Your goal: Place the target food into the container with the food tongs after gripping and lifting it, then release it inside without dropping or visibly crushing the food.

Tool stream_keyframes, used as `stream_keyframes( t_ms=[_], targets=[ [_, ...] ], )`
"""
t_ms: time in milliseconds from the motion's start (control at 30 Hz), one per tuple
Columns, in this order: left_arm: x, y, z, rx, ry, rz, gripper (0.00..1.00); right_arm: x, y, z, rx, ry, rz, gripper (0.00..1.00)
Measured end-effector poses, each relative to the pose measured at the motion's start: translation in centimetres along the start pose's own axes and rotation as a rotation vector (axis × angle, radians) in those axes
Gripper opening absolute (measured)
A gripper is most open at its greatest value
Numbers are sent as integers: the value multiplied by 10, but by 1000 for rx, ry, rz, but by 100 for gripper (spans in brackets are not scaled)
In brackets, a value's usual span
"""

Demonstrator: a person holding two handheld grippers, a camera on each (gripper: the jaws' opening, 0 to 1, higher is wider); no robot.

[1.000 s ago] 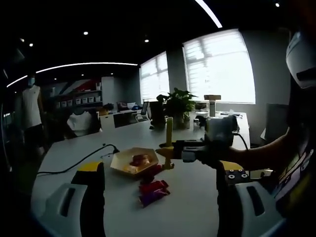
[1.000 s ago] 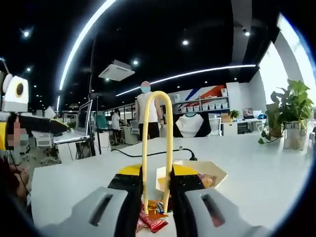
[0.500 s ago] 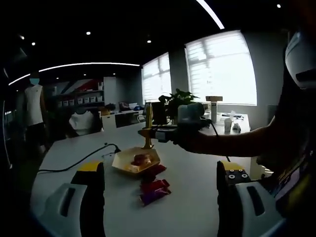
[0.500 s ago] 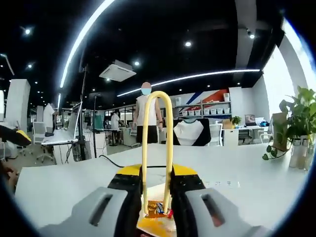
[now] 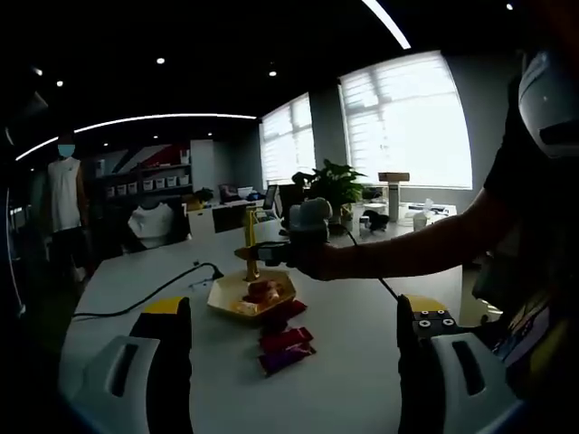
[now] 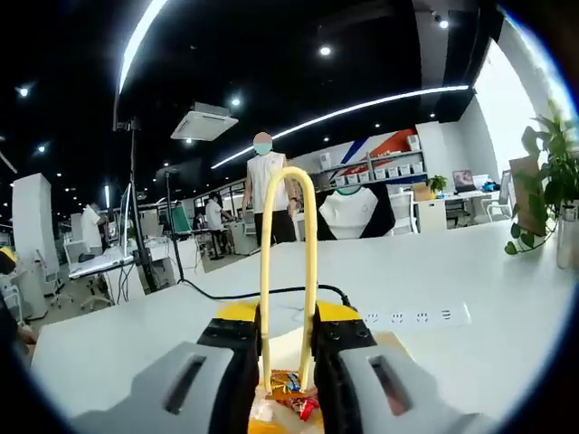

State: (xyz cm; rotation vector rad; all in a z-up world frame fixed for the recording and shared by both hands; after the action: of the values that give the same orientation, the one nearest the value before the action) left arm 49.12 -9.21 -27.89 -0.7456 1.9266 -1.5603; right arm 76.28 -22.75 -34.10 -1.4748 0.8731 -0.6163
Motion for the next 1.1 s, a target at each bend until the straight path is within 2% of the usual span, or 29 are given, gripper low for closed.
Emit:
stream_keyframes(
  t_ms=[167,367,467,567,633,700,800,833,900,1100],
  targets=[
    [2,2,3,-13,9,-1,100,1,5,13,-47,1,-46,16],
    [2,-3,5,-8,14,11,100,3,13,17,-80,6,-47,16],
    [1,-3,4,-7,9,11,100,4,15,17,-89,7,-44,17],
    [1,-1,3,-9,7,10,100,0,12,14,-71,-28,-51,18],
    [3,0,3,-11,9,6,100,-2,7,9,-65,-24,-54,18],
    [4,1,3,-15,9,4,100,-8,-1,1,-34,-52,-28,19],
    [5,2,3,-15,11,5,100,-18,-8,-13,1,-111,-48,20],
    [5,2,4,-14,13,8,100,-20,-9,-19,3,-125,-86,20],
    [6,1,4,-7,16,5,100,-25,-9,-28,0,-160,-75,20],
    [13,2,7,-5,38,7,100,-25,-9,-52,21,-177,-49,20]
  ],
)
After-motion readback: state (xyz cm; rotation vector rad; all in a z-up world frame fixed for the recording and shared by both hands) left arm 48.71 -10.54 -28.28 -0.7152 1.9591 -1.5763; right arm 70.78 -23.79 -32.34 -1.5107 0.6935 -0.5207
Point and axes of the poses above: the point that each gripper's makers call its tool centre point, and the gripper's own axes: z roughly forward along the fingers, x roughly to its right, y roughly out of its underside, the point moved 4 cm from there along -z, roughly backward along the fingers, and after that the axes turned 2 degrees about -x, right-handed, at the moved point
